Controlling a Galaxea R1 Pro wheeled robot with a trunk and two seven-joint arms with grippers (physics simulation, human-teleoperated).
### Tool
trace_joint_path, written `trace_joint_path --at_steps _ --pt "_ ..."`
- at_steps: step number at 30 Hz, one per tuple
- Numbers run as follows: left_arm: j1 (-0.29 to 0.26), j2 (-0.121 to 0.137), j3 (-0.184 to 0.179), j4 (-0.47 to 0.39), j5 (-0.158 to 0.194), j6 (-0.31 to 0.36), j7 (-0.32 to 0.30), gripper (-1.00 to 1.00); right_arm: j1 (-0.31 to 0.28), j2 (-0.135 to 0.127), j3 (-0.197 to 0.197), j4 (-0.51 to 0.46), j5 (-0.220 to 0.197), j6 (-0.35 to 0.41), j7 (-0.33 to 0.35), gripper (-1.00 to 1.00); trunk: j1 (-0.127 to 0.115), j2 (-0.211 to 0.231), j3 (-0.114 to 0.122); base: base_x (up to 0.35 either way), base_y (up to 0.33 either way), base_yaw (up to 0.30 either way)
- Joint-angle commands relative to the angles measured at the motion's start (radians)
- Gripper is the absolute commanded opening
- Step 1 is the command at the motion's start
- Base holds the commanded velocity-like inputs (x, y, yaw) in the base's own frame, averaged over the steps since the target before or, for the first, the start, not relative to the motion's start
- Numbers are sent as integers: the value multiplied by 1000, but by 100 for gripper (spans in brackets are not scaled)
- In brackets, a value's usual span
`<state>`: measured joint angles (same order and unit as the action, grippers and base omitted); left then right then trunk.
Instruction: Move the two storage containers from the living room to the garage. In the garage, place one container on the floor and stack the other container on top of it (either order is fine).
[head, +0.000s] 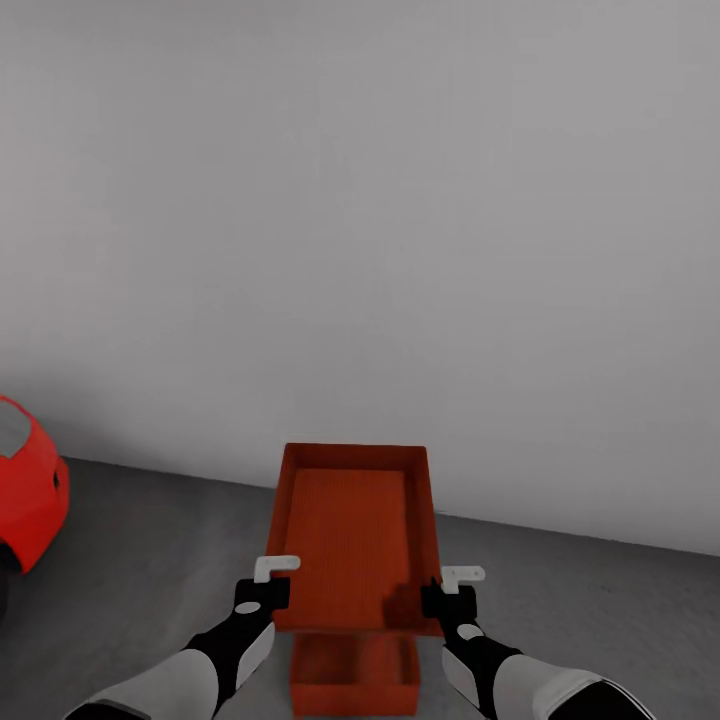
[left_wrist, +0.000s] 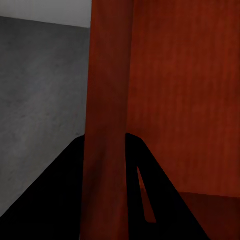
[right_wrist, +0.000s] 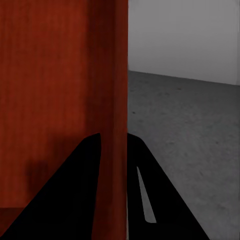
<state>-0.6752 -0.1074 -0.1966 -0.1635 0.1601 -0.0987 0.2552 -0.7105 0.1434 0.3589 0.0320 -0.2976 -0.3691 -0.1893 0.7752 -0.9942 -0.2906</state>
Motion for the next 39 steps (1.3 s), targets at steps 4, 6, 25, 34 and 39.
trace_joint_path --at_steps 4,6,25,34,39 --pt "-1 13 48 -1 39 -1 10 -100 -1 -7 -52 0 6 -4 0 -100 1 -1 -1 322 13 -3" --pt "-1 13 48 -1 39 -1 10 -100 -1 -7 -52 0 6 -3 0 -100 1 -1 -1 322 3 -1" --pt "-1 -2 38 14 -40 -4 0 -100 -1 -4 83 0 -73 -7 -5 -100 1 -1 -4 0 0 0" --pt "-1 -2 78 13 -80 -4 -7 -100 -1 -1 106 0 -96 -7 -9 -100 1 -1 -18 0 0 0" --pt "-1 -1 3 13 44 -4 5 -100 -1 -5 -6 0 -9 -7 -9 -100 1 -1 -26 0 0 0"
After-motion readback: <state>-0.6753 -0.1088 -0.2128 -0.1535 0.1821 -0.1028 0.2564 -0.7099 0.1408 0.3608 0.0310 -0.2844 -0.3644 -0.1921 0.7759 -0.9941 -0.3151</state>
